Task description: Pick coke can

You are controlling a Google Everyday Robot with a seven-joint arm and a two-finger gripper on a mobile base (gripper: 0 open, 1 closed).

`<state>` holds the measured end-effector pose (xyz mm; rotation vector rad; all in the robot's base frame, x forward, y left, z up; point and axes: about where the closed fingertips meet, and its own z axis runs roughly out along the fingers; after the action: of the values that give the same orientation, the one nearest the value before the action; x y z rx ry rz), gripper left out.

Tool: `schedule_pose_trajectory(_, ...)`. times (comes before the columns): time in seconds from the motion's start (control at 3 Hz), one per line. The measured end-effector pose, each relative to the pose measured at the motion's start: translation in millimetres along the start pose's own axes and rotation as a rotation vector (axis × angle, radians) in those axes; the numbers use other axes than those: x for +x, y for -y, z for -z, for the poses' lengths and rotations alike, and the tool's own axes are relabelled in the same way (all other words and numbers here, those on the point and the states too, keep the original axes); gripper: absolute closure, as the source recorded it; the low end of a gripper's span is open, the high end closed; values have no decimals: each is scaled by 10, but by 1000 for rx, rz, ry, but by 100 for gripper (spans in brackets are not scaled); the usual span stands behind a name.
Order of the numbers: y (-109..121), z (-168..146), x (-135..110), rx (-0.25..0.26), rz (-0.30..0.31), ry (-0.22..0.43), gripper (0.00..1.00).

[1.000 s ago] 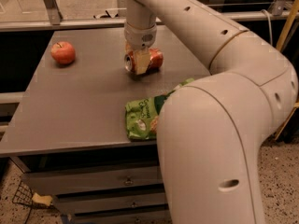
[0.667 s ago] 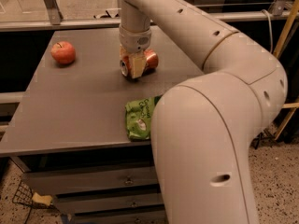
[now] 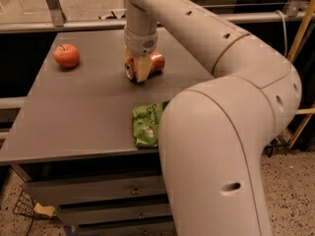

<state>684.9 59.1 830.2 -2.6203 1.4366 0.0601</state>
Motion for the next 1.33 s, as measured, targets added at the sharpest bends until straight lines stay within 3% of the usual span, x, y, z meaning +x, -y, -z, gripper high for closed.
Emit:
schedule_pose_trajectory(0.33, 35, -9, -5, 9, 0, 1, 21)
schedule_pose_trajectory(0.67, 37, 14, -8, 9, 0, 1, 1)
schedule_pose_trajectory(1.0, 18, 94, 53, 36, -17, 12, 0)
schedule_pose_trajectory(1.33, -182, 354, 275, 120, -98, 8, 0)
